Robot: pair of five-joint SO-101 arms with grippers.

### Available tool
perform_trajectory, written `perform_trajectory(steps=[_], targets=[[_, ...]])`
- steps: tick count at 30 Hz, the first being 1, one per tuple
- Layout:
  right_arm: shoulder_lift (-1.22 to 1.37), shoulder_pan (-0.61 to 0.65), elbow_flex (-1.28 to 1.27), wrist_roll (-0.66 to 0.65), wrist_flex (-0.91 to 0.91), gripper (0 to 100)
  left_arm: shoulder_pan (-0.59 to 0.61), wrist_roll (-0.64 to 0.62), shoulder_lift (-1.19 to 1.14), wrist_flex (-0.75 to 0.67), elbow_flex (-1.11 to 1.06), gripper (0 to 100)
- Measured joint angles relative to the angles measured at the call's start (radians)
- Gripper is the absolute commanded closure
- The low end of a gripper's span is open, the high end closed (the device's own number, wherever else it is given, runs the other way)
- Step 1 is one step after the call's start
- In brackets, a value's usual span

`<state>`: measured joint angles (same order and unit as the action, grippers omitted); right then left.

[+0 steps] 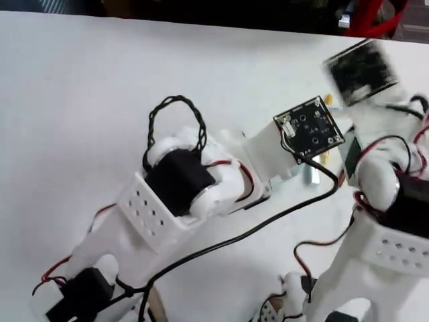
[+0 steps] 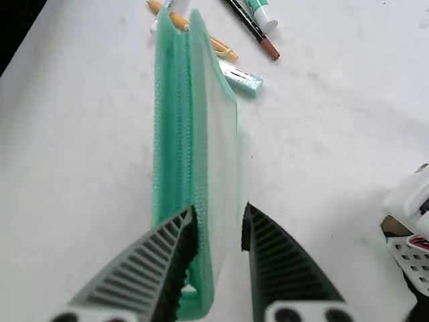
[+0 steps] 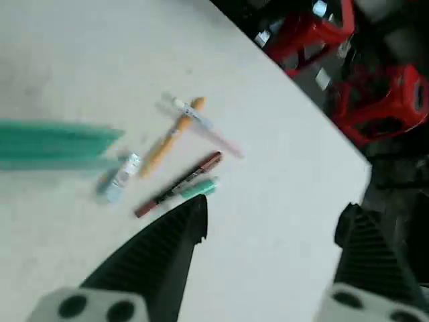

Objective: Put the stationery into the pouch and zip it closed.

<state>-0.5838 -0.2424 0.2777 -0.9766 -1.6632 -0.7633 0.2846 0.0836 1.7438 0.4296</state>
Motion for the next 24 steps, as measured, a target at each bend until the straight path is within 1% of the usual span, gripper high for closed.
perform_trajectory(steps=[2,3,4,7,9,12,14,18,22,24], targets=[[-0.026,-0.015,0.002,-0.176,0.012,68.5,-0.003,0.003,0.0,0.021,-0.002,87],[-0.037,-0.021,0.003,-0.242,0.017,68.5,-0.003,0.003,0.0,0.029,-0.012,87],[-0.049,-0.025,0.005,-0.276,0.026,68.5,-0.003,0.003,0.0,0.035,-0.015,87],[-0.06,-0.025,0.003,-0.295,0.058,68.5,-0.005,0.003,0.002,0.037,-0.015,87],[-0.06,-0.025,0.002,-0.265,0.063,68.5,-0.005,0.003,0.002,0.037,-0.014,87],[-0.048,-0.023,-0.002,-0.161,0.095,68.6,-0.003,0.003,0.0,0.034,0.018,87],[-0.017,-0.026,-0.002,-0.055,0.149,68.6,-0.002,0.002,0.0,0.025,0.038,87],[0.074,-0.123,-0.003,0.23,0.238,68.6,0.006,0.002,0.0,0.025,0.04,87],[0.086,-0.192,-0.002,0.488,0.25,68.6,-0.002,0.002,0.0,0.025,0.038,87],[0.089,-0.203,0.005,0.612,0.227,68.5,-0.002,0.002,0.0,0.025,0.038,87]])
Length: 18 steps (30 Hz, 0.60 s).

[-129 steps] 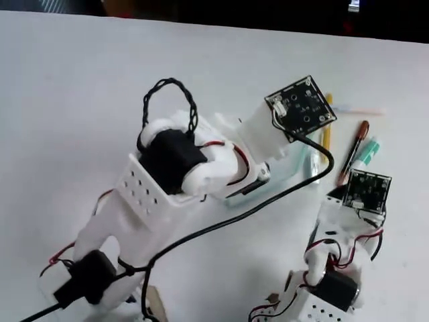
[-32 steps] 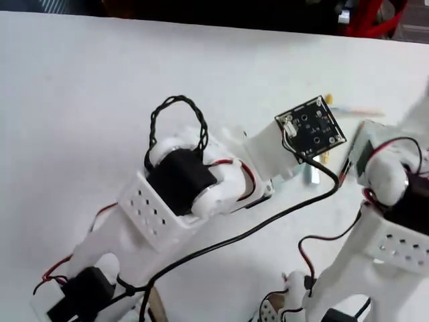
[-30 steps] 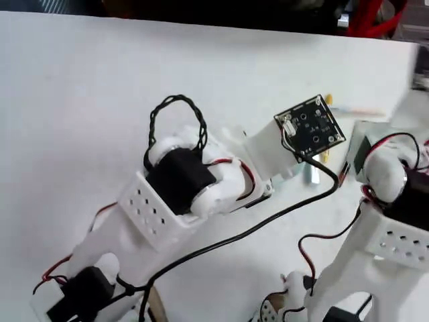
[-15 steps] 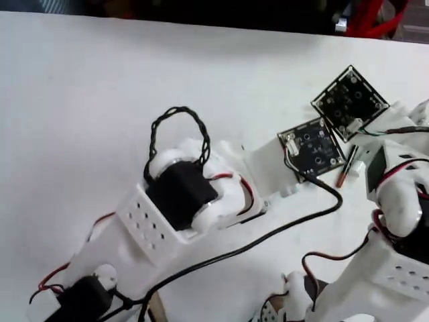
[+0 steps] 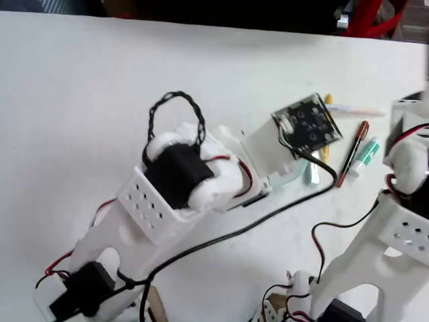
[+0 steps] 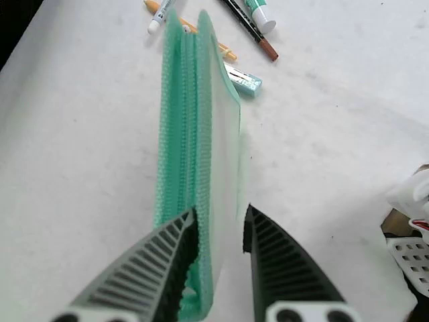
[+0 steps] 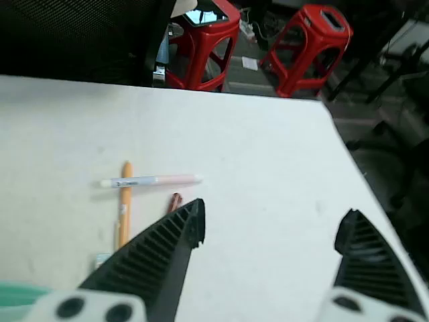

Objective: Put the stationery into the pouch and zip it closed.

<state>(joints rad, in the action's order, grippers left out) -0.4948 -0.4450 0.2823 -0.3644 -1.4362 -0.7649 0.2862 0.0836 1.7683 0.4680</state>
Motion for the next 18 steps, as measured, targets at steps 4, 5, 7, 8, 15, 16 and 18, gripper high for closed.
perform_trajectory(steps=[4,5,7,8,15,16,18], targets=[[-0.002,0.029,0.074,0.238,-0.137,68.3,0.0,0.0,0.0,0.0,0.0,87],[-0.003,0.054,0.097,0.287,-0.181,68.3,0.0,0.0,0.0,0.0,0.0,87],[-0.002,0.126,0.127,0.368,-0.253,68.3,0.0,0.0,0.0,0.0,0.0,87],[-0.002,0.166,0.135,0.416,-0.264,68.3,0.0,0.0,0.0,0.0,0.0,87],[-0.002,0.296,0.14,0.776,-0.278,68.3,0.0,0.0,0.0,0.0,0.0,87],[-0.002,0.324,0.138,0.806,-0.278,68.3,0.0,0.0,0.0,0.0,0.0,87],[-0.002,0.379,0.13,0.835,-0.278,68.3,0.0,-0.002,0.0,0.0,0.0,87]])
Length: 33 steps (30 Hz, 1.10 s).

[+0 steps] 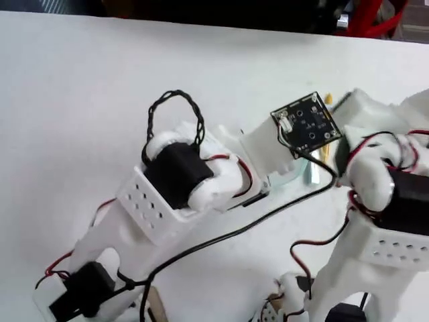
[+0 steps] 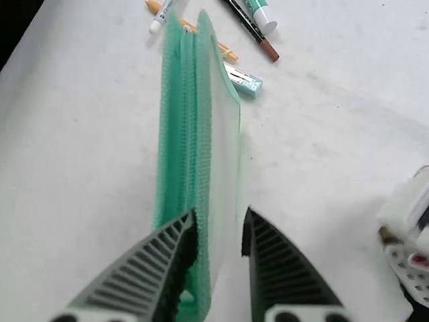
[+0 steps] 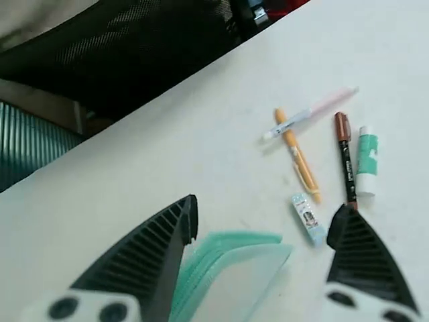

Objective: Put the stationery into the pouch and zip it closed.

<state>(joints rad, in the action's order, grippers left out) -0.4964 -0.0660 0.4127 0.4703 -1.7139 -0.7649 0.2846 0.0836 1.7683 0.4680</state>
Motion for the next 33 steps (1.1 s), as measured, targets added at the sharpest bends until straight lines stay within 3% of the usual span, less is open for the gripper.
perform_trajectory(steps=[11,18,33], targets=[[-0.198,0.175,-0.259,0.014,0.014,68.3,0.029,0.002,0.0,-0.031,0.0,87],[-0.236,0.216,-0.434,-0.012,0.133,68.3,0.032,0.002,0.0,-0.032,-0.058,87],[-0.242,0.249,-0.457,-0.021,0.232,68.6,0.051,0.002,0.002,-0.064,-0.06,87]])
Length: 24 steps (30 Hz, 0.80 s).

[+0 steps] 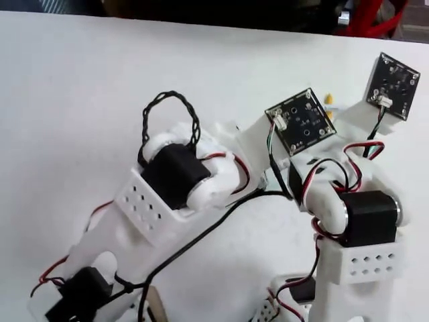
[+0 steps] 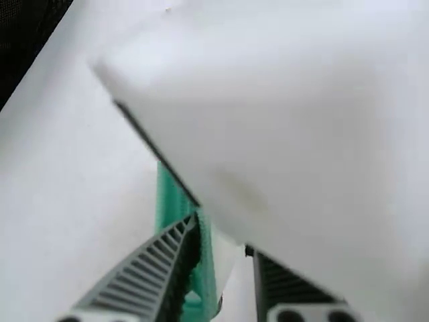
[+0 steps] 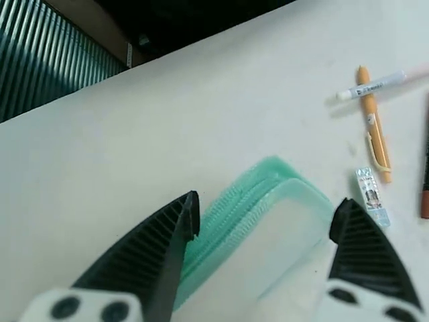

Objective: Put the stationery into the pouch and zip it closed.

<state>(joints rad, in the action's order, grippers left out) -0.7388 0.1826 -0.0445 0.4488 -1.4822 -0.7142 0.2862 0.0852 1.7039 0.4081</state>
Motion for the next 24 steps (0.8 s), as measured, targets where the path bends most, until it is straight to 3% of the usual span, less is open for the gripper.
perform_trajectory(steps=[9,21,24], targets=[[0.002,0.002,-0.012,0.0,0.118,68.6,0.011,0.0,0.0,-0.008,-0.008,87],[0.003,0.0,-0.273,0.0,0.353,68.8,0.011,0.0,0.0,-0.008,-0.008,87],[0.002,0.0,-0.287,0.0,0.365,76.5,0.011,0.0,0.0,-0.008,-0.008,87]])
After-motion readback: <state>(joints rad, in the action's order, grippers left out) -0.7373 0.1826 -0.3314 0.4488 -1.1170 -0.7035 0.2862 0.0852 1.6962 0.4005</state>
